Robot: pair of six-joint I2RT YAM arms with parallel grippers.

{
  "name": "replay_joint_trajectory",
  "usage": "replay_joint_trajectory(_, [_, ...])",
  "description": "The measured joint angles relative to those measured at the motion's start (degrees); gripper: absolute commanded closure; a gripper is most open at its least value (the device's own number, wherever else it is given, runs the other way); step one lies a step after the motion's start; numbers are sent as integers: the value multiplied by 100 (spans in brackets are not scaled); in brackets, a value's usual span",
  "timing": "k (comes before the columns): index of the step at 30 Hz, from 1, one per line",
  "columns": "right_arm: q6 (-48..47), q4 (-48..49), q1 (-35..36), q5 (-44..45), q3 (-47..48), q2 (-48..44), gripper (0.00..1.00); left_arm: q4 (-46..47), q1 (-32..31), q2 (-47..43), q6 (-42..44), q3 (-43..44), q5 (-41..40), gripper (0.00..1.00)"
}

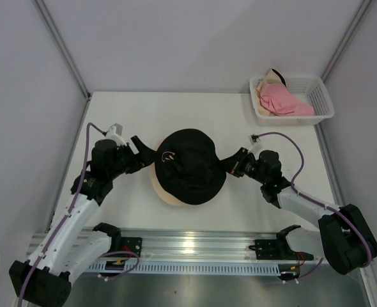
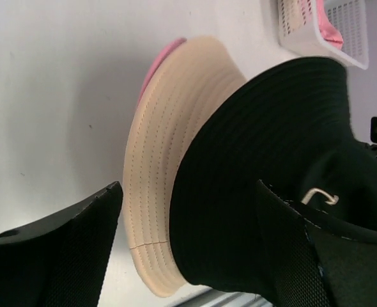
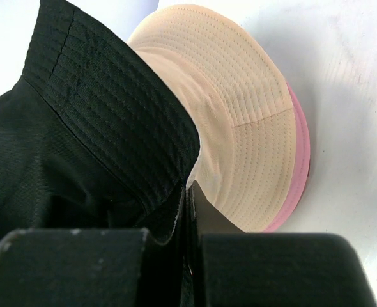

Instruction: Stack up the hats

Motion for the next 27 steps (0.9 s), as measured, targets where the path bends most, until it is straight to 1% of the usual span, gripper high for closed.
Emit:
replay_joint_trajectory(5, [-22, 7, 11, 9, 0, 2, 100, 538, 22, 354, -664, -420, 485, 18])
replay_joint_trajectory(6, [-22, 28, 11, 4, 0, 24, 100, 743, 33, 380, -743, -494, 568, 21])
replay_joint_trajectory(8, [-15, 79, 11, -11, 0, 90, 100, 1233, 70, 382, -876, -721, 776, 21])
replay_joint_trajectory(10, [2, 122, 13, -50, 2, 166, 100, 1941, 116, 341, -966, -1117, 1008, 22])
replay_joint_trajectory(12, [7, 151, 33, -59, 4, 219, 100, 2345, 170, 330, -979, -1349, 1237, 23])
replay_joint_trajectory(20, [31, 214, 90, -109, 74, 496, 100, 3292, 302, 376, -833, -1460, 2114, 24])
replay_joint_trajectory(25, [48, 240, 140, -109, 114, 581, 100, 3950, 511, 382, -970, -2011, 2492, 32])
replay_joint_trajectory(26, [48, 243, 144, -109, 120, 590, 100, 4054, 531, 393, -992, -2094, 2524, 35])
replay_joint_trajectory(27, [46, 243, 146, -111, 129, 599, 100, 4159, 544, 407, -1014, -2157, 2555, 42])
